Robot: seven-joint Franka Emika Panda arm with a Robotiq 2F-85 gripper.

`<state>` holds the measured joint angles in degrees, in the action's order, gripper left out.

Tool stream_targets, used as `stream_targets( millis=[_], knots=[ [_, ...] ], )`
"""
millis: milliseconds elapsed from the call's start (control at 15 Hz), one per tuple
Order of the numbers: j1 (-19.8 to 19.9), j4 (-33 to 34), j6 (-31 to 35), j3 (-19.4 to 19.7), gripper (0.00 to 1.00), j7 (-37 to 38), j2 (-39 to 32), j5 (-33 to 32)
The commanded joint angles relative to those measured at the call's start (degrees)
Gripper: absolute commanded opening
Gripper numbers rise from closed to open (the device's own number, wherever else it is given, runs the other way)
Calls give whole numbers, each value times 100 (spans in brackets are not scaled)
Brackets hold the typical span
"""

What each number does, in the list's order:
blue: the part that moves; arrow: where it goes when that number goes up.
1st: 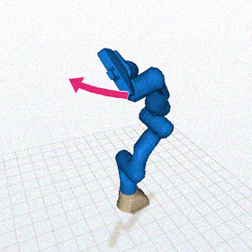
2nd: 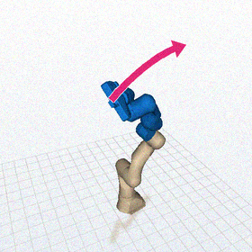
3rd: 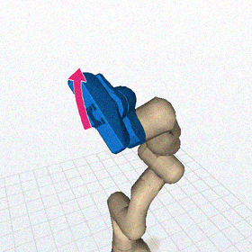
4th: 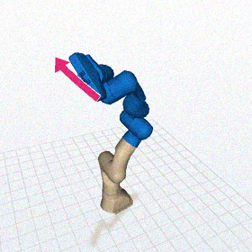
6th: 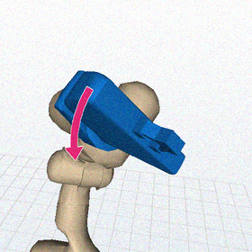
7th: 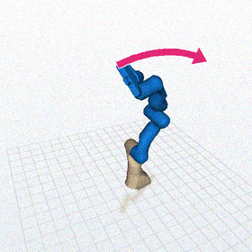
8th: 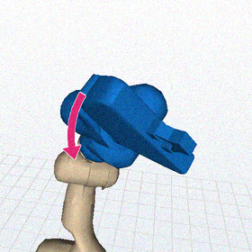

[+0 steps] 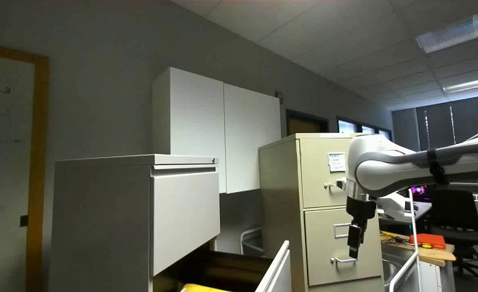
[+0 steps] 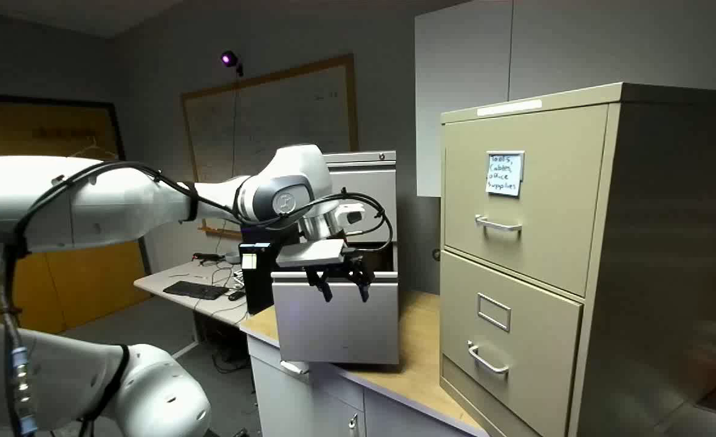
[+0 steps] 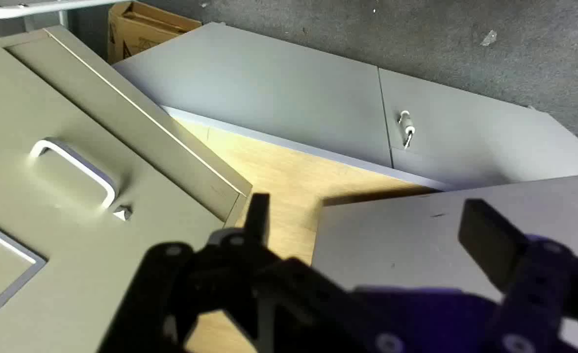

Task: Close the bottom drawer of the cabinet at the left

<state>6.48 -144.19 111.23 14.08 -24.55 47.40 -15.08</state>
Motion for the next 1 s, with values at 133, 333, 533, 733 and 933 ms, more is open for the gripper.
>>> stream_targets(
  millis=[133, 333, 533, 733, 933],
  knots=[
    [-43, 21, -26, 26, 100, 24, 9, -23],
    [-44, 21, -26, 26, 100, 25, 14, -24],
    [-87, 26, 253, 120, 100, 54, -143, 53],
    [-185, -18, 960, 247, 100, 109, -454, 270],
    [-312, -48, 1754, 349, 75, 87, -940, 608]
  ],
)
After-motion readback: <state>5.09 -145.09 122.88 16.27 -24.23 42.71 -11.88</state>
